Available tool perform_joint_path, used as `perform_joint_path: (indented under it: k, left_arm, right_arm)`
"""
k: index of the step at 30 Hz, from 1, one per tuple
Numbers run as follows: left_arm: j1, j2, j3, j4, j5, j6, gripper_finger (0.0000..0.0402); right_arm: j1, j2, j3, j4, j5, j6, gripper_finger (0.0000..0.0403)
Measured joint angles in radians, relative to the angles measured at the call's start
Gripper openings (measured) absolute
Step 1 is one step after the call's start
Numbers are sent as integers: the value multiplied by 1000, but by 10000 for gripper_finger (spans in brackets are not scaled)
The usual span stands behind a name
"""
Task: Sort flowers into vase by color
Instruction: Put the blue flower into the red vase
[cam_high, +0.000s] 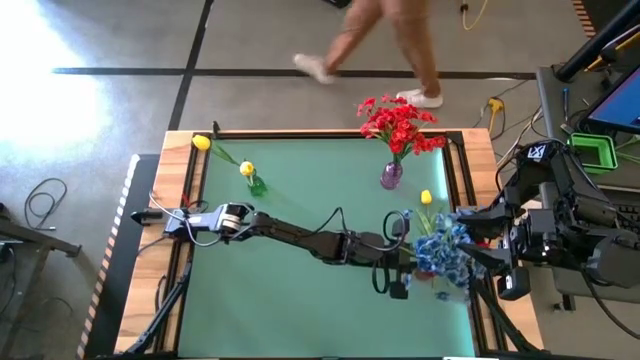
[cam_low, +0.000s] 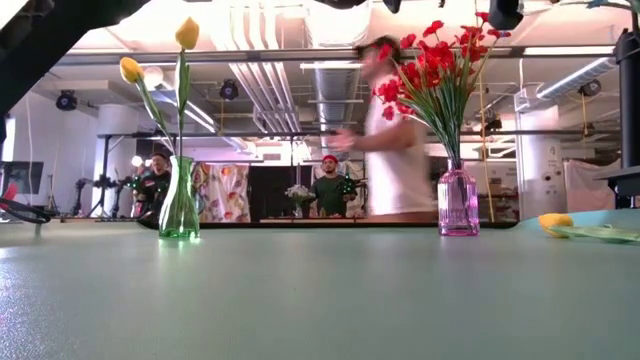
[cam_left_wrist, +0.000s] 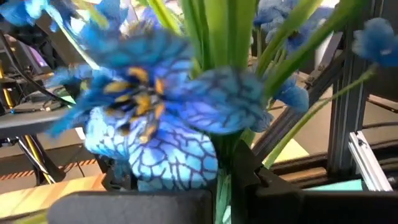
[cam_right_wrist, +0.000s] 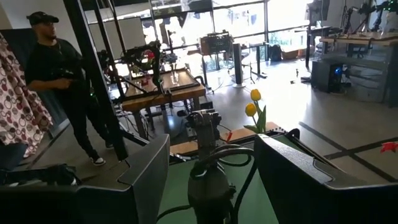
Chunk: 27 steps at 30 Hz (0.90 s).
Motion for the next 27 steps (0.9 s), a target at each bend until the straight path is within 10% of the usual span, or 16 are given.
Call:
perform_joint_path:
  k: [27]
  left_arm:
    - [4, 2, -8, -111, -1, 47, 0]
  right_arm:
    - [0, 0, 0, -1, 3, 0, 226]
